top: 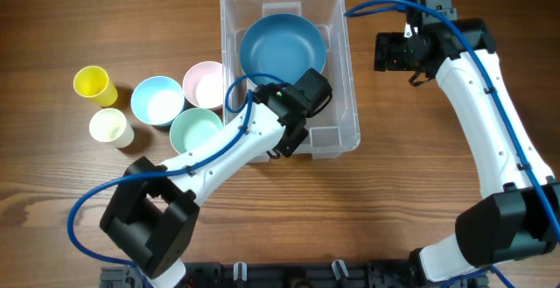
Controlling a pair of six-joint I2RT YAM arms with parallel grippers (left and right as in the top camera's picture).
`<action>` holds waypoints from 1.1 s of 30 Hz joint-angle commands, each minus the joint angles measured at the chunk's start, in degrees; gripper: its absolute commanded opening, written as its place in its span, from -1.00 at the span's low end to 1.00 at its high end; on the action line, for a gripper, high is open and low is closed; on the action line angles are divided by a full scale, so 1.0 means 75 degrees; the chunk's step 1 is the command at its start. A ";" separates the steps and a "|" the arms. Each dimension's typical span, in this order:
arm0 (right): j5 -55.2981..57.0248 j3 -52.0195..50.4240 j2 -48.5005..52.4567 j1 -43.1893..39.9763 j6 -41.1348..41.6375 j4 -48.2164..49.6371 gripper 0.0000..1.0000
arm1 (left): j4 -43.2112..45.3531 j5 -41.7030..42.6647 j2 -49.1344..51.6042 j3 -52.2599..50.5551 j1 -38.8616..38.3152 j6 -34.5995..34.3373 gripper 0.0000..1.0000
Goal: Pack container
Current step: 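Lower the pink cup into the container's right side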
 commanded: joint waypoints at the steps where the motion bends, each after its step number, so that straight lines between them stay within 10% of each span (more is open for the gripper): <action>1: 0.0125 0.0035 -0.0149 0.0000 -0.0047 0.0026 1.00 | -0.0414 -0.0163 0.0117 0.0306 0.0052 -0.0356 -0.92; 7: 0.0125 0.0035 -0.0149 0.0000 -0.0050 0.0026 0.99 | -0.0603 -0.0140 0.0117 0.0542 0.0055 -0.0356 -0.85; 16: 0.0125 0.0035 -0.0149 0.0000 -0.0050 0.0026 0.99 | -0.0335 -0.0108 0.0117 0.0557 0.0055 -0.0361 0.23; 33: 0.0122 0.0035 -0.0149 0.0000 -0.0052 0.0026 1.00 | 0.1157 0.0029 0.0216 0.0507 0.0152 -0.0793 0.01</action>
